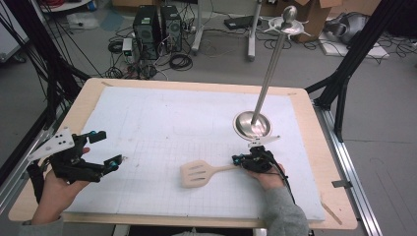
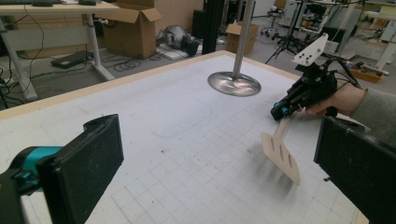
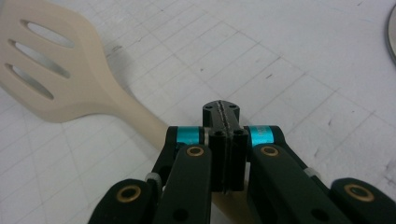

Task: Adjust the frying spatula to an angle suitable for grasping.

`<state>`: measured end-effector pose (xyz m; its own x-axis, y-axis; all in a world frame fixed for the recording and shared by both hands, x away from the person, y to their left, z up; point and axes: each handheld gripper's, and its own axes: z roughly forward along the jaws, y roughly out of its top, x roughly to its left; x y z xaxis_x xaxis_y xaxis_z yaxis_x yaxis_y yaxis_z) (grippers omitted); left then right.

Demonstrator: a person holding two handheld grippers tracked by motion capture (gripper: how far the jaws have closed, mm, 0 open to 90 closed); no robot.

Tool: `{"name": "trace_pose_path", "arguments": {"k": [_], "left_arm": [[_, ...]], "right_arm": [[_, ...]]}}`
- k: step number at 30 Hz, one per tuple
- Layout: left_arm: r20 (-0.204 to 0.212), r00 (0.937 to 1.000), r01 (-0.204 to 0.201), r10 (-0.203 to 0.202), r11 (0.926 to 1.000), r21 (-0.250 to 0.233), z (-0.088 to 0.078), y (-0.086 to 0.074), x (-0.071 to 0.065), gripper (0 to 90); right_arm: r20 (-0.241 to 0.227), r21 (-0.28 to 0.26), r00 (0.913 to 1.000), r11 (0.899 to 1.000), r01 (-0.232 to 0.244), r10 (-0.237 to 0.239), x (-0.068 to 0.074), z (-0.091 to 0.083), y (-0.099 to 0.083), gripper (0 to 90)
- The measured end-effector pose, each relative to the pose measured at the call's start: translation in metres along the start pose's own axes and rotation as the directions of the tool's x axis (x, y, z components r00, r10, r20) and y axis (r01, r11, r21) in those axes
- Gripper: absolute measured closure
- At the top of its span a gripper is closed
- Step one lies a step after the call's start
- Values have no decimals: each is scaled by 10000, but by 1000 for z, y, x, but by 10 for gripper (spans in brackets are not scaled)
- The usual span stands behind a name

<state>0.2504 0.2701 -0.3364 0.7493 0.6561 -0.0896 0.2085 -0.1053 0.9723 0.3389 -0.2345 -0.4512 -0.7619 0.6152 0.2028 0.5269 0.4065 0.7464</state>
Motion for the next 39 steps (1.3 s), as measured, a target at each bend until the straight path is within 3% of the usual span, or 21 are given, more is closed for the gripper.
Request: {"name": "trace_pose_path", "arguments": {"k": [15, 23, 27, 32, 39], "left_arm": [[10, 10000, -79, 79, 9999, -123, -2, 4, 1, 18], [83, 10000, -25, 25, 10000, -72, 2, 3, 0, 18], [117, 9999, -59, 59, 10000, -51, 3, 3, 2, 18], [119, 9999, -36, 37, 10000, -89, 4, 4, 2, 18], [203, 9998, -49, 50, 10000, -61, 9, 4, 2, 18]], "right_arm": [[-89, 167, 9996, 9995, 268, -266, 14, -8, -8, 900], [195, 315, 9949, 9946, 987, -994, 23, -12, -7, 900], [344, -231, 9946, 9949, 986, -978, 25, -30, -4, 900], [678, -457, 9929, 9938, 1011, -978, 25, -53, -14, 900], [962, -684, 9946, 9967, 448, -381, 14, -77, -36, 900]]}}
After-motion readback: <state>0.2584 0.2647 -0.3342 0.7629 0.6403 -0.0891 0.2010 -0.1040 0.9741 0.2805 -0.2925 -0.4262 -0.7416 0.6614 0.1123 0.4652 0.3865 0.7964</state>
